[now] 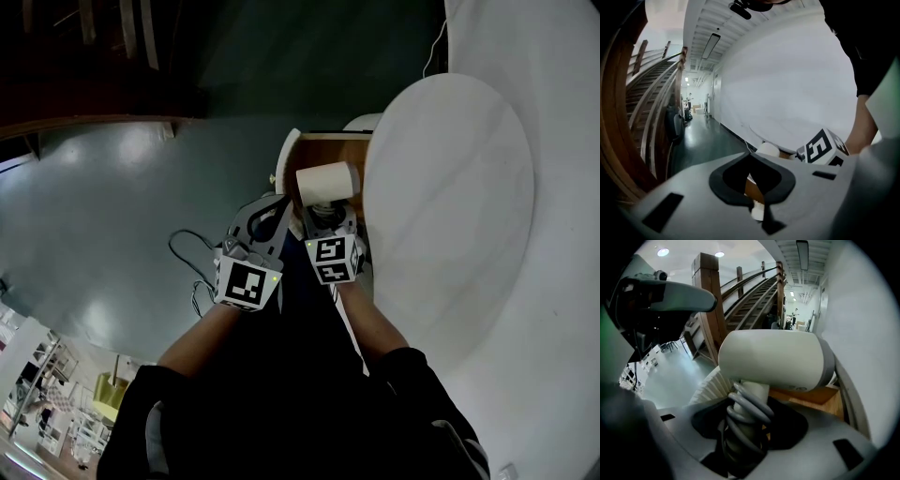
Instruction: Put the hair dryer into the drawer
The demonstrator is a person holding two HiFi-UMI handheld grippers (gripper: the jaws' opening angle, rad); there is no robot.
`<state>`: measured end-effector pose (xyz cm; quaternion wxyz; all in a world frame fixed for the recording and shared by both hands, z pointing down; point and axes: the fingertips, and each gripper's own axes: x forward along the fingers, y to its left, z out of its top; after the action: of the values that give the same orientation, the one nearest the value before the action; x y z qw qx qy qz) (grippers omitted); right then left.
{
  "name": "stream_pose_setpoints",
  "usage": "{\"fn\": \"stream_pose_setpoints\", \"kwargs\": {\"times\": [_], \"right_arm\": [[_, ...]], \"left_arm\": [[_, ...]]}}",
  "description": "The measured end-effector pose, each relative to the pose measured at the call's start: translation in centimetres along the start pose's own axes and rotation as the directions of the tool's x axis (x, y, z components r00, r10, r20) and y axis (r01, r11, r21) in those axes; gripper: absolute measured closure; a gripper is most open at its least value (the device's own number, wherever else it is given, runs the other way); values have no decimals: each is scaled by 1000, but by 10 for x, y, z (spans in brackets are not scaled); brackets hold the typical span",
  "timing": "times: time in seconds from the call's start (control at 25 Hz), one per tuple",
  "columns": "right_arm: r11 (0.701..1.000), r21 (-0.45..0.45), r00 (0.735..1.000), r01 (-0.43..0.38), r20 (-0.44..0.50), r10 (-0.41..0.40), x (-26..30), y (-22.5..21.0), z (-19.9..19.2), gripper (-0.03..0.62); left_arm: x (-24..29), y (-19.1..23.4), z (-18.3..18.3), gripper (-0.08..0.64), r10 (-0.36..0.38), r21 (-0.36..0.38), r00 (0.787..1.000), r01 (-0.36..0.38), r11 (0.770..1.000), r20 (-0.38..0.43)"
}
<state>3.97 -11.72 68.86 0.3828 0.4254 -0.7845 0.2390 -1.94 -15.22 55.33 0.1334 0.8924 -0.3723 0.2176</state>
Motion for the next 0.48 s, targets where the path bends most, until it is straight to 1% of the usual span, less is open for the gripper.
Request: {"fn": "stream_pose_setpoints", "kwargs": {"times": [0.2,0.4,0.48], "right_arm": [[998,66,998,19,-61,-15,14,-10,-4,350],[992,120,991,37,-130,-21,33,-17,-14,350],[989,142,986,35,-164,-12,40,-20,-18,350]], "left_arm": [[12,-1,-12,554,-23,-7,999,22,1000,-34],[26,0,-26,554,-15,-37,998,13,999,-62],[32,1,-28,554,-14,-36,997,12,999,-70]]}}
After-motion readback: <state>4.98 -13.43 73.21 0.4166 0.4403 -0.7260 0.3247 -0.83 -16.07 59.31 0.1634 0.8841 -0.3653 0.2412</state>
